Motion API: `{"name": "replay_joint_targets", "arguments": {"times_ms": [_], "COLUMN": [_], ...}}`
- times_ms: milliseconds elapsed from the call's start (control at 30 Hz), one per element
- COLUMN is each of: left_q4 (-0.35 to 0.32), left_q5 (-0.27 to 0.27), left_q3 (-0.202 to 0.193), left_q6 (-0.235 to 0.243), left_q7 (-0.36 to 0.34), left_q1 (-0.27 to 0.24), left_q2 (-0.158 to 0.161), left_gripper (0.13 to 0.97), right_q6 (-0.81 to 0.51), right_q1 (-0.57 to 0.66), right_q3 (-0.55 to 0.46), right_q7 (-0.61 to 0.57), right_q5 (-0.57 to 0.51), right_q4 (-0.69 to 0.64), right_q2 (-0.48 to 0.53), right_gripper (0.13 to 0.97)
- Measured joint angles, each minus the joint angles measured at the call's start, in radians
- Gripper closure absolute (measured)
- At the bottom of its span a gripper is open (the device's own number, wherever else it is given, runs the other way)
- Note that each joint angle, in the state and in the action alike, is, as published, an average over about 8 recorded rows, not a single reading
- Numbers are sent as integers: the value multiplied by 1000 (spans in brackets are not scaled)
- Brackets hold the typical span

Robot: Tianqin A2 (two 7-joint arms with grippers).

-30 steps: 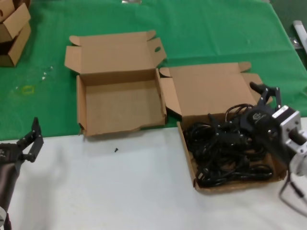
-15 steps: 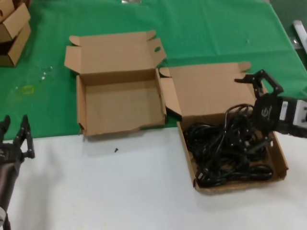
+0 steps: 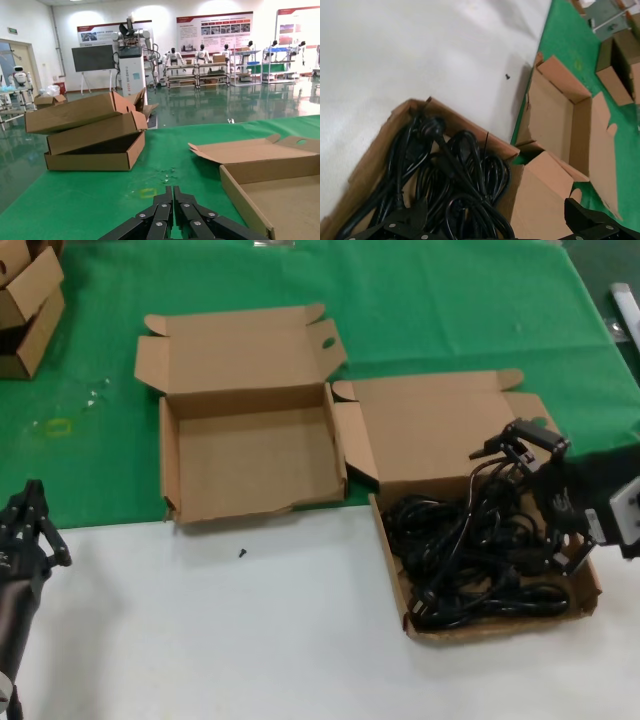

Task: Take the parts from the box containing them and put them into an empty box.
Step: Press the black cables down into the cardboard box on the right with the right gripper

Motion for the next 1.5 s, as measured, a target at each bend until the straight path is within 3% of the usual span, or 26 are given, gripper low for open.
{"name": "replay_joint_targets", "arguments": {"times_ms": [300, 933, 1233, 1500], "left_q4": [0, 0, 0, 0], "left_q5": [0, 0, 0, 0], "left_q3": [0, 0, 0, 0], "left_q6": [0, 0, 0, 0], "left_q7": [0, 0, -1, -1], "left_q1": [0, 0, 0, 0], "left_q2": [0, 0, 0, 0], "left_gripper": [953, 955, 955, 955], "right_q6": [-24, -26, -29, -28], "right_q1": [49, 57, 65, 78], "right_q3": [-22, -8, -4, -4], "right_q7": [-62, -125, -137, -137], "right_q5": [-79, -117, -129, -141], "right_q4": [-69, -147, -177, -189], "right_q2": [-75, -124, -132, -141], "right_gripper": [129, 169, 282, 464]}}
